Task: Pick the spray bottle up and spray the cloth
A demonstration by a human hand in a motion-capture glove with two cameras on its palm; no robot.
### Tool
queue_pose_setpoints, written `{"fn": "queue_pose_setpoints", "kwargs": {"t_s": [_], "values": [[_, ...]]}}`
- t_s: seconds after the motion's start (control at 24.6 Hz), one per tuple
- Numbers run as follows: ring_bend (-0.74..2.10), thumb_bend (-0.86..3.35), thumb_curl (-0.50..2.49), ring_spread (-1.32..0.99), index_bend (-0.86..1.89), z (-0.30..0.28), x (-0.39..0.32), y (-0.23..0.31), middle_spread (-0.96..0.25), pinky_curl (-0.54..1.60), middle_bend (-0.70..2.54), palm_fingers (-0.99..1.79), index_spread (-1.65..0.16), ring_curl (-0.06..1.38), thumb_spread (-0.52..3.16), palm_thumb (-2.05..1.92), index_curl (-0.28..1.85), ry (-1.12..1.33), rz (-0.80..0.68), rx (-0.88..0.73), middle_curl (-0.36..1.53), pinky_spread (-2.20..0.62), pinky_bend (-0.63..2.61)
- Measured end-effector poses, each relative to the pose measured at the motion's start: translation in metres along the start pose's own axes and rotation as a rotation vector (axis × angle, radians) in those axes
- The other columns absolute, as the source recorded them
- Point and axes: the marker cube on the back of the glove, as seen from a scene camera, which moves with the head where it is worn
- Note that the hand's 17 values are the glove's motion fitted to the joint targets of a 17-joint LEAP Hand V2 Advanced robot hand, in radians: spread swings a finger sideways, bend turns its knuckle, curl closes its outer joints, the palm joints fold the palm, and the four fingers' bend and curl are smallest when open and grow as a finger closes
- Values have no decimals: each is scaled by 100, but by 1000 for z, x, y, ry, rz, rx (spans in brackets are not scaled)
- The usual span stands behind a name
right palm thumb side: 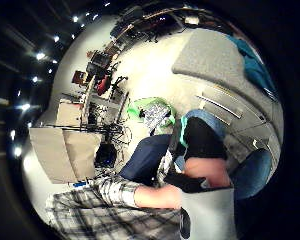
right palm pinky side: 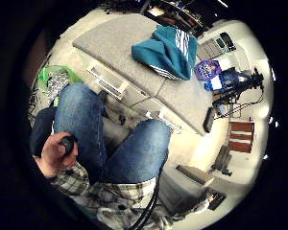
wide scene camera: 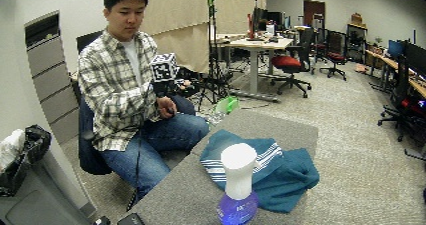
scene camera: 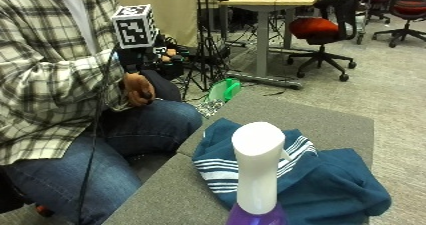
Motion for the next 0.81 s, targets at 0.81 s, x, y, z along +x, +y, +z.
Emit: {"fn": "queue_pose_setpoints", "kwargs": {"t_s": [0.81], "values": [[28, 23, 28, 17, 18, -17, 57, -17, 0, 15, 17, 12, -33, 14, 107, 51, 21, -1, 133, 41, 15, 20, 44]]}}
